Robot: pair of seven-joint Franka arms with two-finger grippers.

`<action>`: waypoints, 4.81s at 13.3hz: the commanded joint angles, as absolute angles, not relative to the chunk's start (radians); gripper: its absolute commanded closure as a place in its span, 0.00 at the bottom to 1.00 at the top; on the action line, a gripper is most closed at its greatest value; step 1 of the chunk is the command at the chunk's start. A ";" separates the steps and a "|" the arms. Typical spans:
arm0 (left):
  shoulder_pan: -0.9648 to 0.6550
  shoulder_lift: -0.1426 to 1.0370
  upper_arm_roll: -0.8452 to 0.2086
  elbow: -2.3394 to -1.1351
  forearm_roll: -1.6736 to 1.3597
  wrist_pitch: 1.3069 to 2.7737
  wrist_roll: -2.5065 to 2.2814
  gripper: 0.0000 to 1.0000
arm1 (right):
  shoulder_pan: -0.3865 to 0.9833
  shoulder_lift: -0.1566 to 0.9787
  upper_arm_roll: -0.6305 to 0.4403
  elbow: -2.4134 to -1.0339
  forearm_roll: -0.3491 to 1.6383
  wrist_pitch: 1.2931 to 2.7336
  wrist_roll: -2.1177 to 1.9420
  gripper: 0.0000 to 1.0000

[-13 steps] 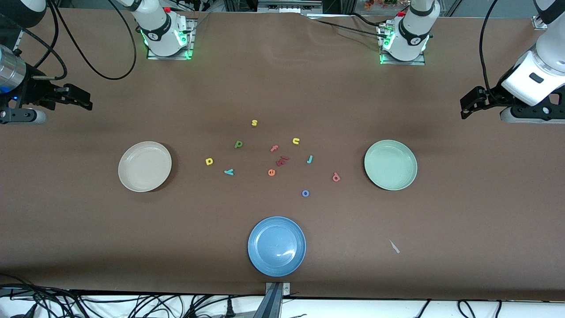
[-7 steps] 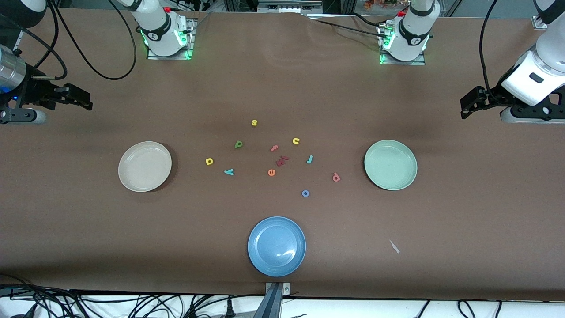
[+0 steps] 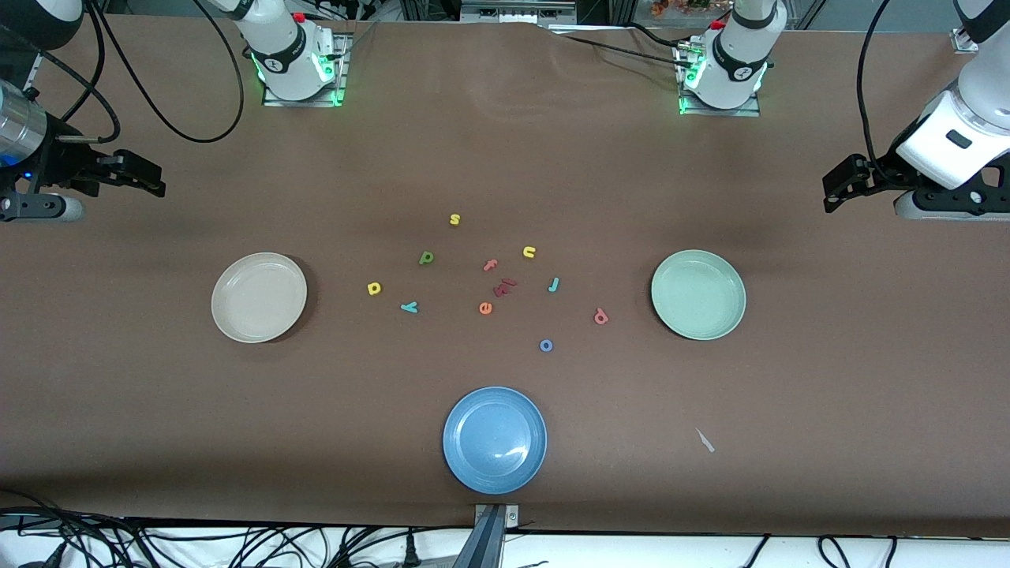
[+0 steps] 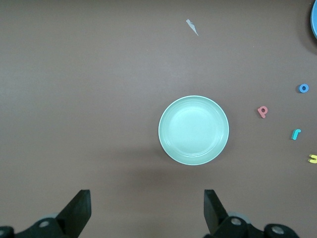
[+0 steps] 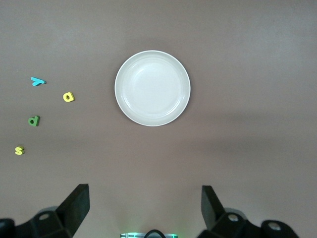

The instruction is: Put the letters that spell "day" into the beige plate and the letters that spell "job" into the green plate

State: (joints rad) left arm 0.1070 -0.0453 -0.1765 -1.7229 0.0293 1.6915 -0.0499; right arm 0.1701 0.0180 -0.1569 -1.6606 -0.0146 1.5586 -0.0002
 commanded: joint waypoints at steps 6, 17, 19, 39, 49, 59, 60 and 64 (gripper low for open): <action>0.120 -0.049 -0.178 -1.712 0.003 1.675 -0.023 0.00 | 0.164 0.028 -0.153 -1.640 -0.026 1.543 0.005 0.00; 0.120 -0.049 -0.178 -1.712 0.003 1.671 -0.023 0.00 | 0.164 0.028 -0.153 -1.640 -0.028 1.543 0.008 0.00; 0.120 -0.049 -0.178 -1.712 0.003 1.671 -0.023 0.00 | 0.164 0.028 -0.153 -1.640 -0.028 1.542 0.006 0.00; 0.120 -0.049 -0.178 -1.712 0.003 1.667 -0.023 0.00 | 0.166 0.028 -0.153 -1.640 -0.028 1.539 0.003 0.00; 0.120 -0.049 -0.178 -1.712 0.002 1.671 -0.023 0.00 | 0.164 0.028 -0.153 -1.640 -0.028 1.539 0.002 0.00; 0.120 -0.049 -0.178 -1.712 0.002 1.667 -0.023 0.00 | 0.172 0.028 -0.150 -1.646 -0.025 1.537 0.008 0.00; 0.120 -0.049 -0.178 -1.712 0.002 1.667 -0.023 0.00 | 0.176 0.028 -0.150 -1.647 -0.025 1.537 0.009 0.00; 0.120 -0.049 -0.178 -1.712 0.002 1.671 -0.023 0.00 | 0.189 0.054 -0.112 -1.651 -0.012 1.494 0.009 0.00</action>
State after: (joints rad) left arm 0.1083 -0.0453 -0.1764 -1.7229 0.0292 1.6840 -0.0499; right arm 0.1789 0.0424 -0.1390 -1.6620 -0.0137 1.5266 -0.0012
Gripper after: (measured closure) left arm 0.000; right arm 0.000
